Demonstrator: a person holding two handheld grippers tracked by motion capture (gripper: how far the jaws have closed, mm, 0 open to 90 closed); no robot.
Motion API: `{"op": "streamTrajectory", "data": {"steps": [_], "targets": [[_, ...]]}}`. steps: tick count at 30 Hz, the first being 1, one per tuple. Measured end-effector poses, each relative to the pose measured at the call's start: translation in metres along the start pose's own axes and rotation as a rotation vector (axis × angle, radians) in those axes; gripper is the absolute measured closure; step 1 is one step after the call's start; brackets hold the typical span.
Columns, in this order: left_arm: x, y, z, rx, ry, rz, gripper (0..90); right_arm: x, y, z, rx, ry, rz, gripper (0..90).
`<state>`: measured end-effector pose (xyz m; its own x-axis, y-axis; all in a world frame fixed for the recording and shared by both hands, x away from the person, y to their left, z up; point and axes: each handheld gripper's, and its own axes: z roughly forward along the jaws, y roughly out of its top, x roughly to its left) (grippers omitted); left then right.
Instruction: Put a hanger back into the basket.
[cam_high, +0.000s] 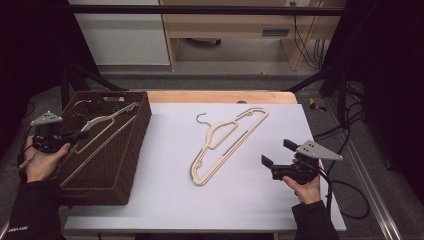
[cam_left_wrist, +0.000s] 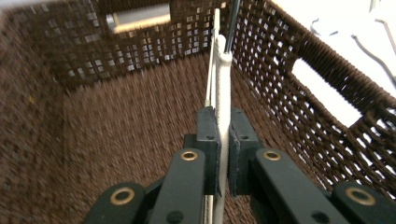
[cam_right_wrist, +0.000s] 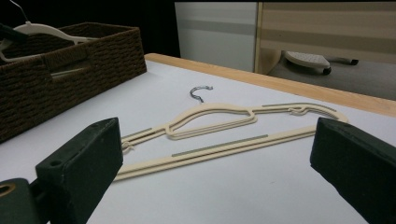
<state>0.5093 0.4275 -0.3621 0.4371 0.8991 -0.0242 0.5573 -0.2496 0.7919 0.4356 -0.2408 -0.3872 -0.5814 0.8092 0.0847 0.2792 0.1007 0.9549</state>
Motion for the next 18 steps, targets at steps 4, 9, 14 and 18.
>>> {"op": "streamTrajectory", "data": {"steps": [4,9,14,18], "targets": [[0.001,-0.002,0.006,0.028,0.03,-0.037,83.7,0.0,0.0,0.0,0.001,0.0,-0.001,3.1],[0.008,-0.006,0.007,0.066,0.081,-0.094,80.6,0.001,-0.001,0.001,-0.001,0.0,-0.003,3.2],[0.013,-0.011,0.003,0.104,0.125,-0.118,76.8,0.001,0.0,0.001,0.0,0.001,0.001,3.2],[0.015,-0.014,-0.009,0.09,0.151,-0.137,68.5,0.001,-0.001,0.002,0.004,-0.001,-0.002,3.2]]}}
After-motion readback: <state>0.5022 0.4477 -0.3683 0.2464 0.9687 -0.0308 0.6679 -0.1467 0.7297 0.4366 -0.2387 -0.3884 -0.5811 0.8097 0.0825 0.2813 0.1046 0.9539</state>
